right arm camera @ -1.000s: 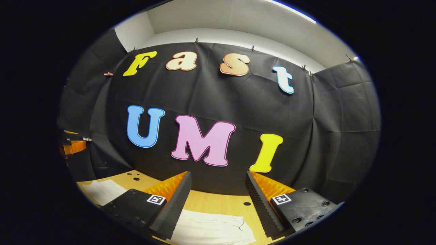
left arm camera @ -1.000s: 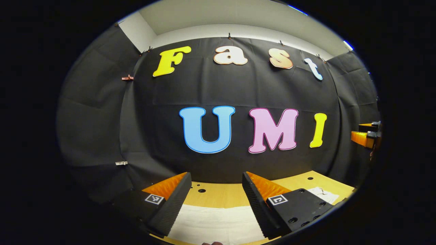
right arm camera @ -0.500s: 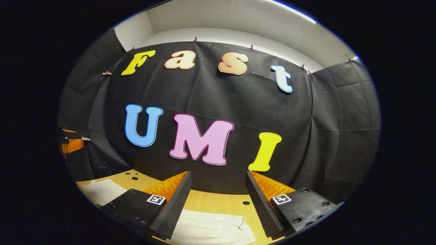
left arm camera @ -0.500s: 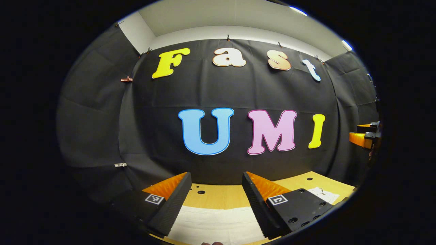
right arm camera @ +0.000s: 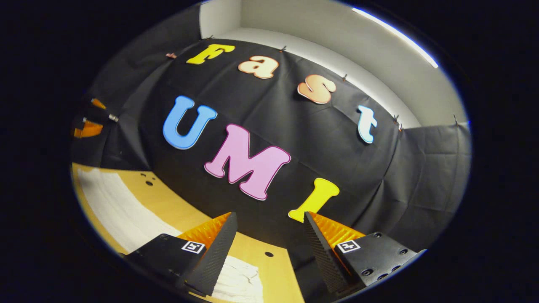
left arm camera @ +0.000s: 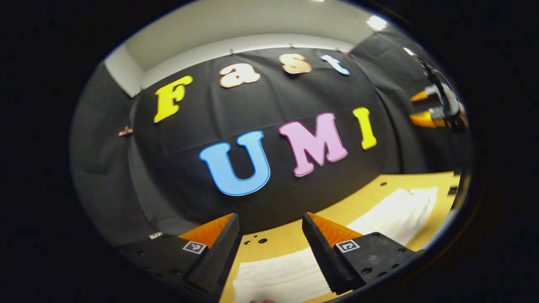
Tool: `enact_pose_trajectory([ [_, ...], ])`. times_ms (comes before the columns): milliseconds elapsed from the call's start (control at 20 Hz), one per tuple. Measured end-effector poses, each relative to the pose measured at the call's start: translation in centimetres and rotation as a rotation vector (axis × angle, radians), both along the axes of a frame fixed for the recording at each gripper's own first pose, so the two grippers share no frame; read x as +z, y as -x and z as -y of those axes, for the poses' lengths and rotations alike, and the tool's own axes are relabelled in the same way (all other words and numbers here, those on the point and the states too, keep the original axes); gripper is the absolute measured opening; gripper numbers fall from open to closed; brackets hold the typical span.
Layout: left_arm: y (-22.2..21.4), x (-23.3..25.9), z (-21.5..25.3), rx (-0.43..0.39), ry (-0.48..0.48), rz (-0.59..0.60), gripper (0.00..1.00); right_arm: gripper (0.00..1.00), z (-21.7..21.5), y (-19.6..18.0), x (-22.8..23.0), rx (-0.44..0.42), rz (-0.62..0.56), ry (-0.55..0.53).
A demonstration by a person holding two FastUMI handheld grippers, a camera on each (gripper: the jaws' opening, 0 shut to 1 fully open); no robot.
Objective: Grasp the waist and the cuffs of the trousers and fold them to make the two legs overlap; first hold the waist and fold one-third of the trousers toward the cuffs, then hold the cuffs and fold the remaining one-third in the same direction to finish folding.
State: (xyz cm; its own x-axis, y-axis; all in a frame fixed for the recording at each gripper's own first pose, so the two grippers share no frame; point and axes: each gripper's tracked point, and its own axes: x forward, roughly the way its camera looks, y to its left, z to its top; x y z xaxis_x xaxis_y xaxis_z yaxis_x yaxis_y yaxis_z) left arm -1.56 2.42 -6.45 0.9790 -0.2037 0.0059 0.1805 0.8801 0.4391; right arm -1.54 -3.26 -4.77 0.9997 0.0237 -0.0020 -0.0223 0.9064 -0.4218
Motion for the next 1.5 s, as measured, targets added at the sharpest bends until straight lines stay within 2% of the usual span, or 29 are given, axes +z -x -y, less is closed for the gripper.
enact_pose_trajectory([
  [100,0.0,-3.0,-1.0,-0.018,-0.143,-0.027,0.95,0.97,0.7,0.7,-2.4,0.027,-0.035,0.12],
  [200,0.3,-6.4,-2.0,-0.023,-0.242,-0.071,0.95,0.97,0.9,1.4,-5.3,0.062,-0.085,0.22],
  [500,0.2,-15.7,-5.3,-0.03,-0.4,-0.227,0.96,0.97,-0.1,3.9,-14.5,0.209,-0.199,0.498],
  [750,2.2,-23.3,-6.4,-0.077,-0.504,-0.398,0.96,0.97,0.9,5.8,-23.2,0.272,-0.355,0.572],
  [950,4.1,-28.1,-7.3,-0.119,-0.584,-0.529,0.95,0.96,2.0,7.0,-27.7,0.296,-0.449,0.591],
  [1000,4.6,-29.1,-7.9,-0.122,-0.606,-0.559,0.92,0.96,2.1,7.1,-28.4,0.295,-0.465,0.597],
  [1050,4.8,-30.0,-8.1,-0.134,-0.628,-0.587,0.95,0.96,2.3,7.3,-28.9,0.296,-0.477,0.598],
  [1300,4.5,-34.3,-8.5,-0.193,-0.721,-0.7,0.95,0.96,2.6,6.8,-30.7,0.306,-0.516,0.591],
  [1500,1.4,-34.5,-8.8,-0.199,-0.828,-0.684,0.95,0.96,3.2,6.6,-31.5,0.3,-0.53,0.586],
])
